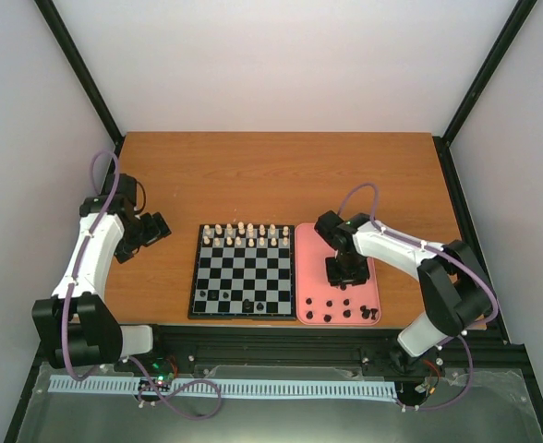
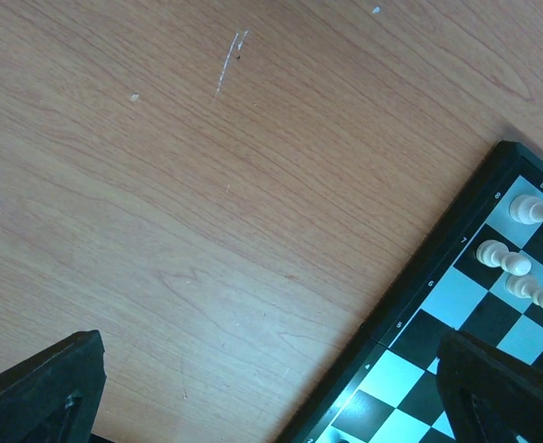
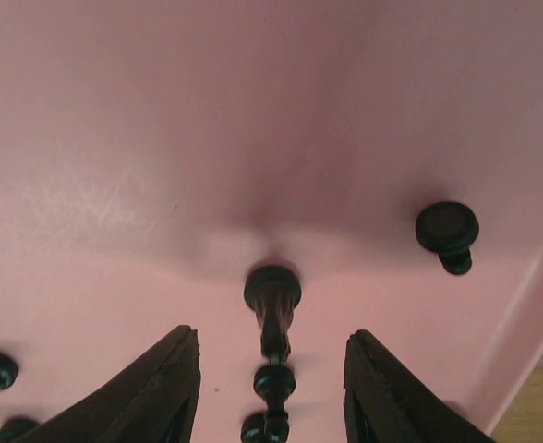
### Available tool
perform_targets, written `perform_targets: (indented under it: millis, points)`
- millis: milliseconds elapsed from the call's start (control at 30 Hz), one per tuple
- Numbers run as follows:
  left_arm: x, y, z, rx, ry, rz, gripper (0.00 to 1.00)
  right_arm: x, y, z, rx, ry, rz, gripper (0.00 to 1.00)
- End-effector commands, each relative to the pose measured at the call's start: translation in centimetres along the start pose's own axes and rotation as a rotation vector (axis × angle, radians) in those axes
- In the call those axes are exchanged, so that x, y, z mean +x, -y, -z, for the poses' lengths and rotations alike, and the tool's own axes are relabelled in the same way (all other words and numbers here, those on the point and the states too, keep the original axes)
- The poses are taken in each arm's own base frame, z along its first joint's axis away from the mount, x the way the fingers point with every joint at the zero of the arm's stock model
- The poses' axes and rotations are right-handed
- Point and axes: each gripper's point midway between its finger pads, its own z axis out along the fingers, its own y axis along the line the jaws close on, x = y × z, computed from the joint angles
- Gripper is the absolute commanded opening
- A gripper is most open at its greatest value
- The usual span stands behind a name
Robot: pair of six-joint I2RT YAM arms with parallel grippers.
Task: Set up the chess pieces on the board
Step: Pick up the chess piece from the storage box.
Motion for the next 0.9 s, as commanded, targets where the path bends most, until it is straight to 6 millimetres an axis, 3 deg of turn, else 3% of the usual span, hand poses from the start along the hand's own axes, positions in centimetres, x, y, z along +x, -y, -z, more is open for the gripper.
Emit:
perform_targets:
  millis: [0, 500, 733, 867]
  points:
    - [-1.1, 0.7, 0.6, 0.012, 0.028, -0.017, 1.00, -0.8, 0.4, -1.1, 0.009, -0.004, 0.010, 0.44]
    - [-1.2, 0.6, 0.3, 0.003, 0.021, -0.017, 1.00, -0.9, 0.5, -2.1, -0.009, -0.037, 0.007, 0.22]
    - [-0.8, 0.5, 0.3, 0.007, 0.017, -0.019, 1.00, -0.7, 0.1, -1.4, -0.040, -0.025, -0.007, 0.05]
    - [-0.7, 0.5, 0.6, 0.016, 0.024, -0.019, 1.00, -1.2, -0.3, -0.2, -0.058, 0.004, -0.012, 0.03]
